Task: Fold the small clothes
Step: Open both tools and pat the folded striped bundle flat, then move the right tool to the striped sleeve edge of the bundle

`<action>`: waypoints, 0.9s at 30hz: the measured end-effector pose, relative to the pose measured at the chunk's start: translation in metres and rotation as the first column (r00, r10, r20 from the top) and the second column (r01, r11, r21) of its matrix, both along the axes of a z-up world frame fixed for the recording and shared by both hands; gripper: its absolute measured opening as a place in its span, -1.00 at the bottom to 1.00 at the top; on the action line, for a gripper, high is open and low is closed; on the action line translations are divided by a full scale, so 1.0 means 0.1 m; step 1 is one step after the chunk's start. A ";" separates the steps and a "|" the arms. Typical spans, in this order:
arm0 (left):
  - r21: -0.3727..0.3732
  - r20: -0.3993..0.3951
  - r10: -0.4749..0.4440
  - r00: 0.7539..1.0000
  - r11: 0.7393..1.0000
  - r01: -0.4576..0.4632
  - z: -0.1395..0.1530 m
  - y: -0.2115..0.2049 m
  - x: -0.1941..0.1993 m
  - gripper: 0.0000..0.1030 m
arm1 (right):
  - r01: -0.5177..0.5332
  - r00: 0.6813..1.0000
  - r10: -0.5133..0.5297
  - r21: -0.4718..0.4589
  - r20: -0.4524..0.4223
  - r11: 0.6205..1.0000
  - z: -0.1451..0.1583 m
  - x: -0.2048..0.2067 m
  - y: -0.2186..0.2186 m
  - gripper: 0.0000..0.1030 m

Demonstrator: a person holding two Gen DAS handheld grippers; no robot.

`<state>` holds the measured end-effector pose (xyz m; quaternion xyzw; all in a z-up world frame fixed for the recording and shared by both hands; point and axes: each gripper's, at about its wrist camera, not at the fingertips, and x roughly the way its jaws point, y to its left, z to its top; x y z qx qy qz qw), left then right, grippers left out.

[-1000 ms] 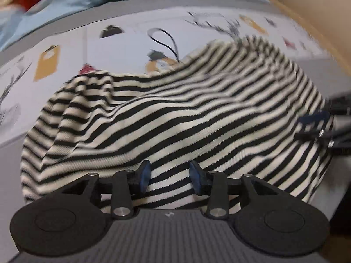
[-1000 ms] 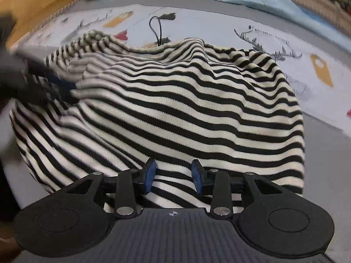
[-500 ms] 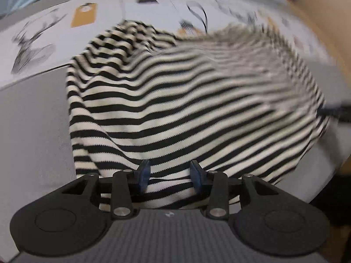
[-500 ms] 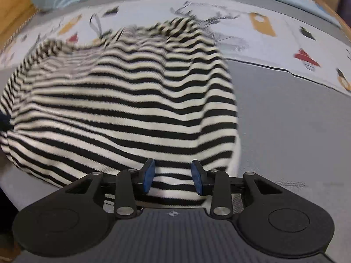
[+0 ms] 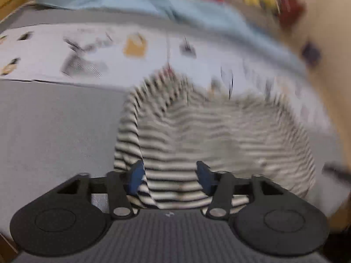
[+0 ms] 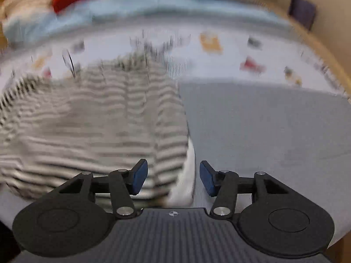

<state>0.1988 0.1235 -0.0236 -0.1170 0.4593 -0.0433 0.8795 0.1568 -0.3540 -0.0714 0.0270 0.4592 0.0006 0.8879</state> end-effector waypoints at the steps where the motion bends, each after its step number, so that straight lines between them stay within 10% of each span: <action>1: -0.006 0.030 0.022 0.999 1.000 -0.021 0.13 0.06 -0.09 0.36 | 0.008 0.999 -0.008 0.009 0.040 1.000 0.08 -0.05 0.03 0.05; 8: -0.009 0.146 0.039 0.989 0.999 -0.038 0.46 0.17 -0.73 0.37 | 0.019 0.979 -0.039 0.102 0.199 0.995 0.47 -0.43 0.35 0.05; 13: 0.046 0.346 0.083 0.934 0.993 -0.106 0.65 0.21 -1.13 0.54 | -0.036 0.977 0.002 0.154 0.215 0.987 0.53 -0.63 0.78 0.05; 27: -0.038 0.322 0.173 0.931 0.985 -0.170 0.65 0.51 -1.13 0.62 | -0.157 0.975 0.130 0.146 0.178 0.977 0.44 -0.68 1.96 -0.02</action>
